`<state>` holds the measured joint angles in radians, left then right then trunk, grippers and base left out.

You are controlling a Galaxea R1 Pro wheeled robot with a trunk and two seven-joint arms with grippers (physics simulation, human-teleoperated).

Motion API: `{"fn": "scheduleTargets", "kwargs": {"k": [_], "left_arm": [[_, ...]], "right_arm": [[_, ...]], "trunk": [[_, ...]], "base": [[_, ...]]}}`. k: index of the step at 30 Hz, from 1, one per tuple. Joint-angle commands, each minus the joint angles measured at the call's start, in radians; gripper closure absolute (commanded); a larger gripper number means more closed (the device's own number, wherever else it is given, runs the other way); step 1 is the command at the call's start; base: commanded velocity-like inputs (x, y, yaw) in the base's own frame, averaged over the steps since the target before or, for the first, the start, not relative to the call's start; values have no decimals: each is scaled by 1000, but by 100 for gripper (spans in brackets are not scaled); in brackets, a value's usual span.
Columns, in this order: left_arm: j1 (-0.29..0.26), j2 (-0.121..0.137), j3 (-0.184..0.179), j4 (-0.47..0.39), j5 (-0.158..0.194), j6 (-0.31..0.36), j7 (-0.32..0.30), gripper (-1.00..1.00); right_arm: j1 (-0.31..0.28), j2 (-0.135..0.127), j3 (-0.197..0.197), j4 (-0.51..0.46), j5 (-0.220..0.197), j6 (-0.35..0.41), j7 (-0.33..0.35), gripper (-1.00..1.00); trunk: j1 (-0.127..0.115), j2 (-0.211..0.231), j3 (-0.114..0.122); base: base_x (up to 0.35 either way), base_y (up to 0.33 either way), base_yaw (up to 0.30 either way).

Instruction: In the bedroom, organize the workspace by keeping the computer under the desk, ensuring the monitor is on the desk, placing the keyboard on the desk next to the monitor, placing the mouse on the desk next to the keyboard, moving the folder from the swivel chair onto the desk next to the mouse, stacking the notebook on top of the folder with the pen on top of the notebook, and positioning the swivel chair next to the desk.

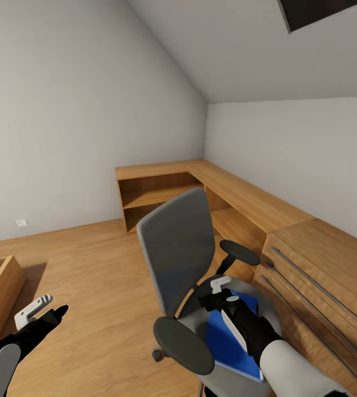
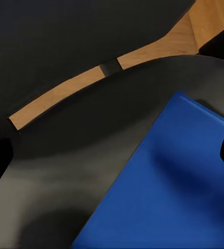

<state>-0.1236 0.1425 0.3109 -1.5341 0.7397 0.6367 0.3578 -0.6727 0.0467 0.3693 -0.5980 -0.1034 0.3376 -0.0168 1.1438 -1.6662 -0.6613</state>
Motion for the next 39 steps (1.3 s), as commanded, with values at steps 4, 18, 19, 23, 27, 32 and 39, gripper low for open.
{"fn": "scheduleTargets", "kwargs": {"k": [4,18,19,23,27,32,39], "left_arm": [[-1,0,0,-1,11,3,10,-100],[-1,-24,2,-1,9,2,10,-100],[-1,-24,2,-1,9,2,10,-100],[-1,-25,2,-1,9,2,10,-100],[-1,-26,2,-1,9,3,10,-100],[-1,-26,2,-1,9,3,10,-100],[-1,-26,2,-1,9,2,10,-100]], "right_arm": [[-1,-1,3,2,-10,4,-4,-100],[-1,-3,1,6,-10,5,-12,-100],[-1,-4,1,7,-9,5,-14,-100],[-1,-4,0,9,-10,5,-27,-100],[-1,-4,0,10,-10,5,-43,-100],[-1,-4,0,10,-9,5,-48,-100],[-1,-4,0,11,-10,5,-53,-100]], "trunk": [[15,-29,-14],[69,-127,-57],[73,-134,-61],[88,-162,-73],[100,-183,-83],[100,-183,-83],[119,-218,-98]], "base": [[0,0,0],[0,0,0],[0,0,0],[0,0,0],[0,0,0],[0,0,0],[0,0,0]]}}
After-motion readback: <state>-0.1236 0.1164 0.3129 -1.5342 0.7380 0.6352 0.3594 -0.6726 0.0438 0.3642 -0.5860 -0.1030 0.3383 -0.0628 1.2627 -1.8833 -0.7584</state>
